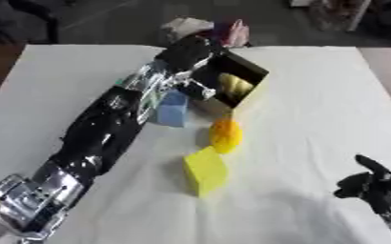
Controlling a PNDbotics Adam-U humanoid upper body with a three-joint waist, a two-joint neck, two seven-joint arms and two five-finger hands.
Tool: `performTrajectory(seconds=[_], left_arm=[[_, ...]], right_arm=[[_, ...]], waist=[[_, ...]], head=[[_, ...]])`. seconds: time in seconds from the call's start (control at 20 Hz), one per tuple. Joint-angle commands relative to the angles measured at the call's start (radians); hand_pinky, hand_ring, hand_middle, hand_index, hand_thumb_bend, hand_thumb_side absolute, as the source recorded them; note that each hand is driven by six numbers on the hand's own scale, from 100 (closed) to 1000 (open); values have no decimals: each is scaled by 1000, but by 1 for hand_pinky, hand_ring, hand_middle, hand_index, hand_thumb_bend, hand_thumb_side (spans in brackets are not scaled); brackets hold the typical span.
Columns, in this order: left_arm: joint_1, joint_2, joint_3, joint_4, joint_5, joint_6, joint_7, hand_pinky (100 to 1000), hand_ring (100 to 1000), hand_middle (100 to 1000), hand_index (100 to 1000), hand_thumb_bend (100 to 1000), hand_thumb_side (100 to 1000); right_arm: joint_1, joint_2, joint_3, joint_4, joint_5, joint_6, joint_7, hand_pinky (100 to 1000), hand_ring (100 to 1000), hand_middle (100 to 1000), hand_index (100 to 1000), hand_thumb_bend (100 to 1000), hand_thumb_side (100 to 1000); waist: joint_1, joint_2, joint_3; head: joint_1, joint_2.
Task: Pick up objects on the table and place them in the box.
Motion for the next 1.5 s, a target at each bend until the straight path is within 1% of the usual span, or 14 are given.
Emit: performTrajectory(seconds=[0.05,0.1,0.15,0.35,0.45,0.5,0.55,0.65,0.7,0.85,0.9,1.0,1.2,1.5], left_arm=[[-23,39,3,-55,15,1,-10,731,667,709,853,304,229],[-23,56,9,-76,31,2,-11,726,643,677,838,109,258],[-23,77,16,-101,48,-1,-13,727,640,673,834,219,207],[-5,180,26,-185,115,-33,-61,753,678,712,838,233,246],[13,236,16,-194,150,-64,-95,775,712,740,848,282,285],[22,264,10,-195,161,-81,-112,784,738,764,857,380,353],[33,291,0,-188,158,-97,-129,788,749,772,860,423,385],[63,346,-18,-158,135,-123,-162,800,778,807,879,550,495],[79,373,-24,-135,120,-127,-179,814,803,836,892,644,563],[118,446,-20,-56,70,-131,-230,824,820,847,892,689,593],[121,451,-9,-33,53,-138,-248,824,821,848,892,699,597],[119,441,22,-11,17,-149,-283,821,814,837,888,650,558],[108,405,91,-59,-54,-170,-332,822,814,834,889,613,522],[102,375,99,-56,-118,-211,-343,832,837,857,900,617,545]], right_arm=[[-11,-7,-1,-19,-7,-2,3,719,679,680,1000,100,661],[-10,-7,-4,-18,-6,-2,1,719,679,680,1000,100,660],[-10,-8,-7,-18,-4,-2,-1,719,680,680,1000,100,659],[0,-22,-22,-15,9,-1,-14,719,679,680,1000,100,664],[8,-33,-27,-13,16,-1,-19,719,680,680,1000,100,670],[11,-37,-28,-13,20,-1,-21,719,680,680,1000,100,669],[13,-40,-29,-12,22,-2,-23,719,680,680,1000,100,668],[14,-45,-31,-12,26,-3,-25,719,680,680,1000,100,663],[13,-45,-31,-12,27,-4,-25,719,680,680,1000,100,667],[8,-43,-25,-11,25,-4,-22,719,680,680,1000,100,669],[7,-42,-23,-11,24,-4,-20,719,680,680,1000,100,669],[7,-41,-23,-11,22,-4,-18,719,680,680,1000,100,675],[9,-40,-24,-10,21,-4,-20,719,680,680,1000,100,680],[8,-38,-23,-9,21,-4,-18,719,680,680,1000,100,678]], waist=[[0,-15,3],[1,-15,7],[3,-15,11],[23,-24,37],[35,-29,50],[40,-31,54],[44,-33,58],[49,-34,62],[50,-34,61],[47,-30,46],[46,-29,43],[42,-27,41],[37,-24,43],[35,-25,44]], head=[[-7,-15],[-13,-16],[-18,-16],[-54,-10],[-66,-4],[-70,-1],[-75,2],[-82,3],[-83,1],[-74,-6],[-72,-6],[-72,-6],[-70,0],[-69,-2]])
